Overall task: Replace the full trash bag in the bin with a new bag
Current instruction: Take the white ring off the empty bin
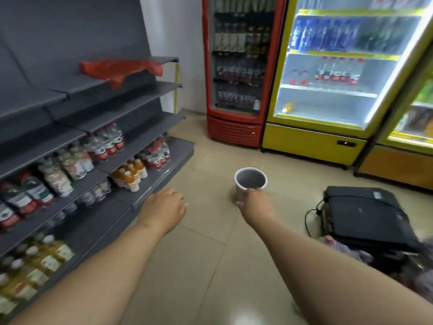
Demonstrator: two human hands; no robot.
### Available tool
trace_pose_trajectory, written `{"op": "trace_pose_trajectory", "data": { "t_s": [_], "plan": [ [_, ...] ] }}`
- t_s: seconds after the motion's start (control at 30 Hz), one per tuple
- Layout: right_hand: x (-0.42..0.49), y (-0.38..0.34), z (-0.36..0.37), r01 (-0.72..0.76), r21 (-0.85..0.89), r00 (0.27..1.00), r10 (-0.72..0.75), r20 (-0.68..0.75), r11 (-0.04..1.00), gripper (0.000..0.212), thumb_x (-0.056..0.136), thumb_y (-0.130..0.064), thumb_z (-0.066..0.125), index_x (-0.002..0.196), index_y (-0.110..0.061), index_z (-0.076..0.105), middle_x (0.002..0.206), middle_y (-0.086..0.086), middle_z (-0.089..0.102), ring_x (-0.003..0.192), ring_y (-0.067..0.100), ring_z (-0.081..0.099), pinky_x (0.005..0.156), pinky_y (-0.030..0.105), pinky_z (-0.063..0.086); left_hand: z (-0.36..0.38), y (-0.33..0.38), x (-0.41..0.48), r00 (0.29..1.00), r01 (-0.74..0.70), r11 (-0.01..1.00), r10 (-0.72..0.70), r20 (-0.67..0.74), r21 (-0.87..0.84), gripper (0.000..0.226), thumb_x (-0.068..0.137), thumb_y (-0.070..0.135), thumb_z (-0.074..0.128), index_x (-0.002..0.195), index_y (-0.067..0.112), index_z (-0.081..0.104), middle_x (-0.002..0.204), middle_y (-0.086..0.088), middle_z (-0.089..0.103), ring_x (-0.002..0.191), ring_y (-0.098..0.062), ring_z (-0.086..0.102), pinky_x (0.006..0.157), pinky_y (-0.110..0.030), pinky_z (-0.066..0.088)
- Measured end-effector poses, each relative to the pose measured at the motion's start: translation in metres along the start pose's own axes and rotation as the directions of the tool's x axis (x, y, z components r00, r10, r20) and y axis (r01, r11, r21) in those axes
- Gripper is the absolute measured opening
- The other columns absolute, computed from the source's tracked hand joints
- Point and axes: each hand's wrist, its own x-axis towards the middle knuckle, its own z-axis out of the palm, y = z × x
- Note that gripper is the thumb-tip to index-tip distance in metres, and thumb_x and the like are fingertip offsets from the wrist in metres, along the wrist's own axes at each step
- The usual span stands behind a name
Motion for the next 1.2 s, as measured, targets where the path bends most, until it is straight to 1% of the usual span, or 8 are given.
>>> {"op": "trace_pose_trajectory", "data": {
  "t_s": [0.13,0.2,0.3,0.47,0.63,0.93,1.03,1.2],
  "plan": [
    [0.047,0.058,-0.02,-0.147,0.021,0.986,0.149,-0.076,0.989,0.038,0.09,-0.03,0.053,0.123,-0.012,0.055,0.123,0.013,0.054,0.114,0.031,0.051,0.095,0.038,0.044,0.019,0.055,0.084,0.987,-0.159,0.987,0.159,0.029,-0.01,0.036,0.09,0.039,0.041,0.115,0.019,0.058,0.124,-0.004,0.058,0.115,-0.027,0.052,0.095,-0.036,0.04],
    [0.077,0.078,-0.025,-0.203,0.021,0.973,0.204,-0.112,0.979,0.035,0.091,-0.027,0.051,0.123,-0.014,0.054,0.125,0.01,0.054,0.116,0.03,0.05,0.094,0.036,0.043,0.029,0.075,0.125,0.976,-0.216,0.976,0.216,0.033,-0.009,0.037,0.09,0.04,0.041,0.115,0.019,0.058,0.125,-0.005,0.058,0.115,-0.027,0.052,0.094,-0.036,0.04],
    [0.13,0.098,-0.029,-0.28,0.045,0.95,0.283,-0.135,0.959,0.033,0.091,-0.025,0.05,0.123,-0.018,0.055,0.126,0.007,0.054,0.117,0.028,0.049,0.093,0.036,0.043,0.047,0.094,0.187,0.962,-0.269,0.963,0.269,0.044,-0.016,0.036,0.09,0.039,0.041,0.115,0.019,0.058,0.125,-0.006,0.057,0.114,-0.028,0.052,0.094,-0.036,0.039],
    [0.238,0.107,-0.035,-0.346,0.066,0.929,0.351,-0.115,0.936,0.037,0.091,-0.034,0.052,0.125,-0.017,0.054,0.128,0.007,0.053,0.117,0.029,0.048,0.093,0.038,0.043,0.07,0.107,0.303,0.942,-0.329,0.944,0.329,0.065,-0.017,0.035,0.09,0.039,0.04,0.116,0.022,0.058,0.123,-0.004,0.057,0.115,-0.025,0.051,0.093,-0.035,0.039],
    [0.333,0.116,-0.044,-0.407,0.107,0.903,0.417,-0.103,0.907,0.04,0.091,-0.034,0.052,0.128,-0.018,0.052,0.131,0.008,0.052,0.118,0.028,0.048,0.096,0.04,0.045,0.08,0.118,0.411,0.932,-0.351,0.936,0.353,0.083,-0.034,0.034,0.09,0.038,0.04,0.113,0.022,0.059,0.122,-0.003,0.058,0.113,-0.026,0.053,0.091,-0.036,0.04],
    [0.462,0.147,-0.033,-0.472,0.112,0.875,0.48,-0.057,0.874,0.038,0.091,-0.03,0.051,0.126,-0.019,0.054,0.13,0.007,0.052,0.12,0.029,0.046,0.096,0.04,0.044,0.127,0.143,0.539,0.915,-0.369,0.927,0.374,0.148,-0.064,0.034,0.09,0.039,0.042,0.114,0.022,0.059,0.122,-0.004,0.059,0.112,-0.026,0.053,0.092,-0.035,0.041],
    [0.503,0.164,-0.022,-0.494,0.108,0.866,0.5,-0.028,0.863,0.036,0.09,-0.029,0.051,0.125,-0.02,0.055,0.128,0.006,0.053,0.119,0.029,0.048,0.095,0.039,0.044,0.147,0.149,0.576,0.919,-0.347,0.936,0.352,0.176,-0.063,0.035,0.09,0.039,0.042,0.115,0.022,0.058,0.122,-0.003,0.059,0.112,-0.026,0.053,0.093,-0.035,0.039],
    [0.577,0.194,0.008,-0.494,0.077,0.87,0.493,0.034,0.866,0.038,0.091,-0.032,0.05,0.126,-0.019,0.054,0.128,0.006,0.053,0.12,0.028,0.046,0.095,0.039,0.043,0.195,0.155,0.64,0.933,-0.285,0.955,0.295,0.206,-0.079,0.034,0.089,0.037,0.043,0.117,0.022,0.057,0.123,-0.004,0.059,0.114,-0.026,0.052,0.093,-0.034,0.038]
  ]
}}
